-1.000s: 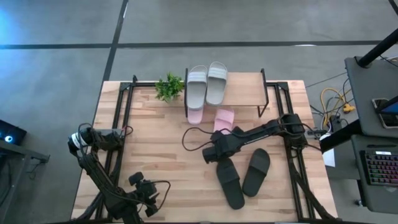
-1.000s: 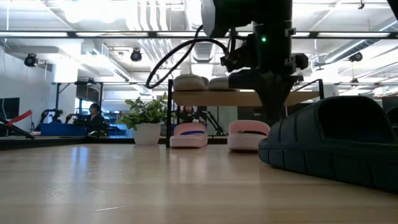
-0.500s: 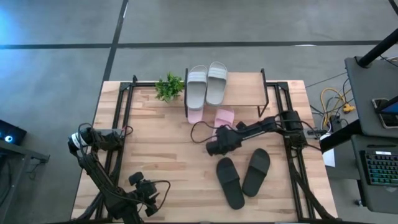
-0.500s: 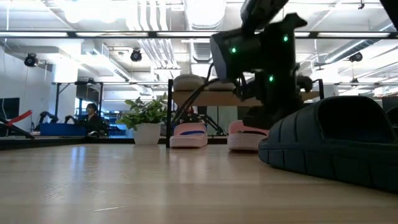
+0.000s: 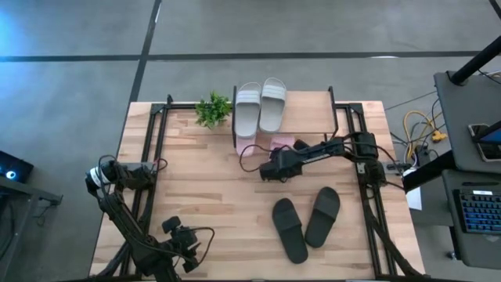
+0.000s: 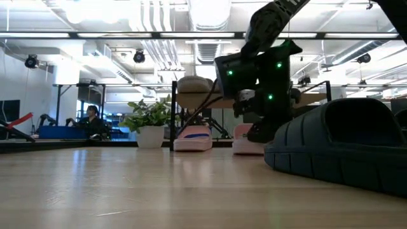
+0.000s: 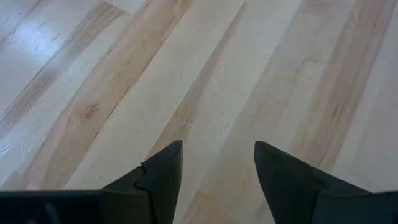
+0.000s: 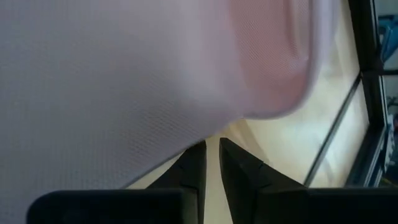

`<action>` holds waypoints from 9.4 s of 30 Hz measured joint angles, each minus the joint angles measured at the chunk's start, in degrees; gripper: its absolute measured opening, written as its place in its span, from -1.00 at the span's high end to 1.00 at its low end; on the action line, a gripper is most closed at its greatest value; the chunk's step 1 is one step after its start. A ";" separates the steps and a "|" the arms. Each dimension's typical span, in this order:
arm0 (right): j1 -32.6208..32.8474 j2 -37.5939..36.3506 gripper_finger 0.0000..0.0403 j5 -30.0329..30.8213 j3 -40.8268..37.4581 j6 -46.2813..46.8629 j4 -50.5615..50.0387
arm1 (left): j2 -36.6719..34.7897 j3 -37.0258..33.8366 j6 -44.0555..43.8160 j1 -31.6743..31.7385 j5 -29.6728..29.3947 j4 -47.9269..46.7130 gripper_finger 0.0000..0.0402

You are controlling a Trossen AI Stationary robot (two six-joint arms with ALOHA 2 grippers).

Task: Pick and place slides into the shelf
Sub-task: Put the pink slides under the shelf, then put the left black slides under the shelf, then put the bottom black slides under the shelf

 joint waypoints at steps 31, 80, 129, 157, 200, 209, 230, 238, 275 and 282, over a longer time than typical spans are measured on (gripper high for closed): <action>7.11 -2.79 0.81 0.63 3.84 1.25 1.04 | 0.00 -0.14 -0.02 -0.01 0.01 0.46 0.08; 5.41 -1.14 0.81 1.32 3.04 1.55 12.06 | 0.00 -0.90 -0.07 0.02 -0.02 0.42 0.08; -3.18 -2.58 0.81 -17.69 3.52 5.51 16.87 | -0.02 -1.53 -0.15 0.04 -0.98 0.44 0.08; 1.41 -7.01 0.81 -16.29 3.50 -3.13 22.92 | -0.02 -1.64 -0.17 0.04 -0.98 0.46 0.08; 37.29 -7.85 0.17 -11.11 2.49 1.87 5.44 | -0.02 -3.95 0.33 0.02 -0.94 0.52 0.08; 33.48 -8.25 0.91 -8.57 2.86 4.15 4.92 | -0.02 -4.00 0.20 0.02 -0.96 0.51 0.08; 14.26 -10.77 0.91 16.19 -4.76 3.04 -11.32 | -0.02 -4.55 0.04 0.04 -0.50 0.46 0.08; 7.52 -10.82 0.91 16.12 -10.08 -7.95 3.25 | -0.02 -4.76 0.04 0.02 -0.51 0.44 0.08; 10.11 -12.28 0.12 -2.83 -1.73 3.02 -23.56 | -0.02 -4.94 0.00 0.04 0.11 0.46 0.08; 20.21 -19.17 0.12 -22.15 -2.49 12.91 -25.18 | -0.02 -4.94 0.00 0.04 0.04 0.49 0.08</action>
